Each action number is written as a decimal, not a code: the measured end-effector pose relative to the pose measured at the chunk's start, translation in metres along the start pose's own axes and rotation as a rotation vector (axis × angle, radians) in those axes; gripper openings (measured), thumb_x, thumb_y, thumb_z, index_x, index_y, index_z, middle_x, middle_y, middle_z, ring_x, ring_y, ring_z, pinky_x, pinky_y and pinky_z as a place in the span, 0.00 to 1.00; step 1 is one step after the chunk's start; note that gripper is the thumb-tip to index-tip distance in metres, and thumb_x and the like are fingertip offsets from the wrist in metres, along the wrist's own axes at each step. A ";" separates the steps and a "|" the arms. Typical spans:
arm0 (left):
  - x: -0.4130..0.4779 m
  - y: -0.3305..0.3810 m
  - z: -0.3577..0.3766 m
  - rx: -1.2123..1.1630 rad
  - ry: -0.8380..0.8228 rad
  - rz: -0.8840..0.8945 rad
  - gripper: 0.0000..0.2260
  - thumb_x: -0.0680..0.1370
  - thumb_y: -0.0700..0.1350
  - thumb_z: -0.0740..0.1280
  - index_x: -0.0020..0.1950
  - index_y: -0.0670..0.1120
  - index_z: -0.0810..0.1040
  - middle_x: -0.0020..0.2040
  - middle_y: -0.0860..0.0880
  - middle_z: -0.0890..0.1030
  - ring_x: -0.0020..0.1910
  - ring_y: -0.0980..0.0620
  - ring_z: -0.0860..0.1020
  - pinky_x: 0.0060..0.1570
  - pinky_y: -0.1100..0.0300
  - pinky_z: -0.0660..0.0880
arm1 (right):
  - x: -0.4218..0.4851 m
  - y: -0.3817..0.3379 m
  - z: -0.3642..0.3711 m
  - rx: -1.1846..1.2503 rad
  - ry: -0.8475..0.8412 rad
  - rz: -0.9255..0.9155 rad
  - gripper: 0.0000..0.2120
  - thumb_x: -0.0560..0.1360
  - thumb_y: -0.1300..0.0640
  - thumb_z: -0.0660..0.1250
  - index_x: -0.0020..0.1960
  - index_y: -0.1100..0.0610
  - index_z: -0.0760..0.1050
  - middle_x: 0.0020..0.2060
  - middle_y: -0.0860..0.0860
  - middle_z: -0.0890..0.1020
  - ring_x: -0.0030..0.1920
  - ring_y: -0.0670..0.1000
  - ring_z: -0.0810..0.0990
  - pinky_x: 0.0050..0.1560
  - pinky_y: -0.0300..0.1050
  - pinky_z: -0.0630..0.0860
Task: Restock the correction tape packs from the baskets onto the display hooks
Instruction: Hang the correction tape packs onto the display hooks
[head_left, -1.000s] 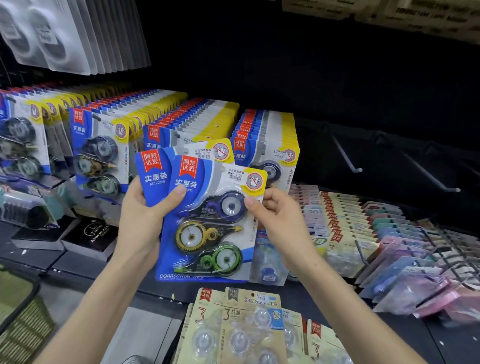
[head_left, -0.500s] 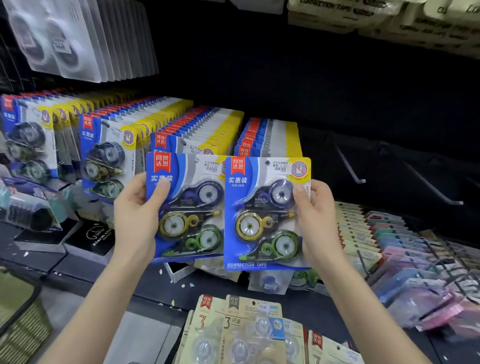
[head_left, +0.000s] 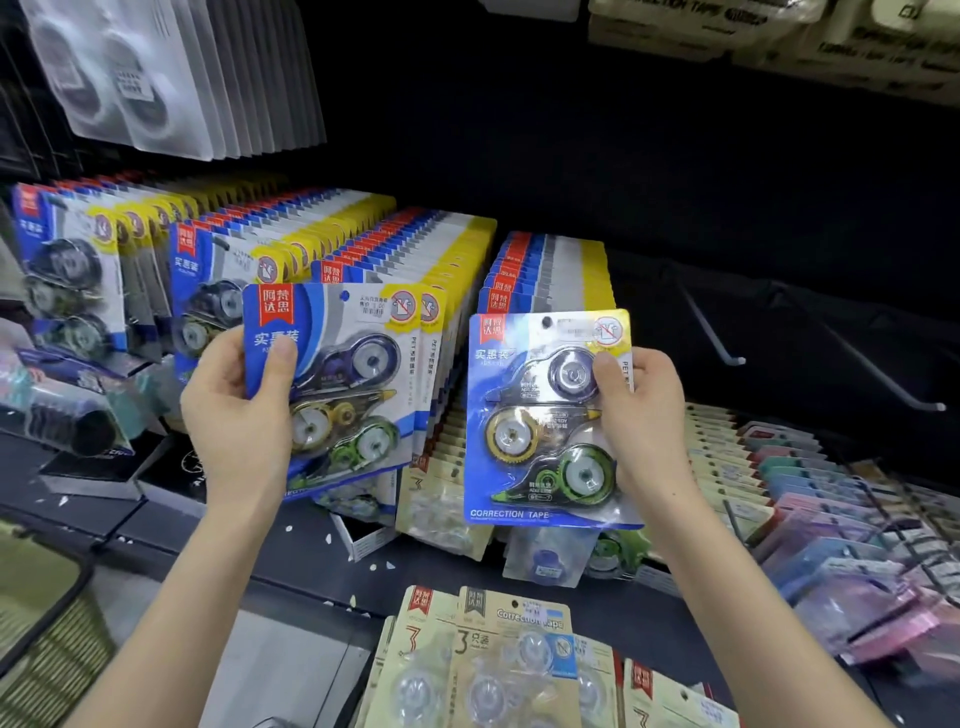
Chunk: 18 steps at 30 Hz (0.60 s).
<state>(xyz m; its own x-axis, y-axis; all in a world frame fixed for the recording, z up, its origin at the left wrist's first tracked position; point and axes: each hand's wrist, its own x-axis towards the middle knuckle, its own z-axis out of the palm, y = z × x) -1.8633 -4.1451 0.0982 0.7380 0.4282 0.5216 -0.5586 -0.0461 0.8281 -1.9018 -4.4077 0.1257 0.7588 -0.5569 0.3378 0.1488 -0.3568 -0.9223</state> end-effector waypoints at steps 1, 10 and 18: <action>0.000 0.000 0.000 -0.002 0.000 0.003 0.09 0.81 0.43 0.67 0.49 0.58 0.77 0.41 0.61 0.81 0.41 0.64 0.76 0.46 0.66 0.74 | 0.002 0.001 0.002 0.002 0.005 0.013 0.04 0.80 0.55 0.64 0.52 0.55 0.72 0.50 0.52 0.80 0.49 0.51 0.79 0.50 0.49 0.76; -0.001 0.004 0.000 -0.005 -0.009 0.023 0.09 0.81 0.42 0.66 0.50 0.58 0.77 0.41 0.67 0.82 0.42 0.66 0.78 0.46 0.68 0.75 | 0.007 0.037 0.024 -0.382 0.056 -0.169 0.12 0.83 0.50 0.58 0.57 0.60 0.68 0.32 0.45 0.72 0.31 0.46 0.71 0.29 0.44 0.60; -0.002 0.006 0.000 -0.053 -0.085 -0.021 0.09 0.81 0.41 0.67 0.51 0.57 0.78 0.43 0.65 0.83 0.45 0.64 0.79 0.49 0.67 0.75 | -0.004 0.030 0.013 -0.477 0.213 -0.200 0.20 0.80 0.44 0.61 0.65 0.56 0.68 0.48 0.49 0.79 0.46 0.52 0.79 0.44 0.51 0.75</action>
<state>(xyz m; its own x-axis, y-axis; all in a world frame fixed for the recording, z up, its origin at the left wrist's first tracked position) -1.8682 -4.1463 0.1017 0.7781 0.3502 0.5214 -0.5602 0.0114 0.8283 -1.8923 -4.4060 0.0938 0.5931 -0.5647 0.5739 -0.0641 -0.7437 -0.6655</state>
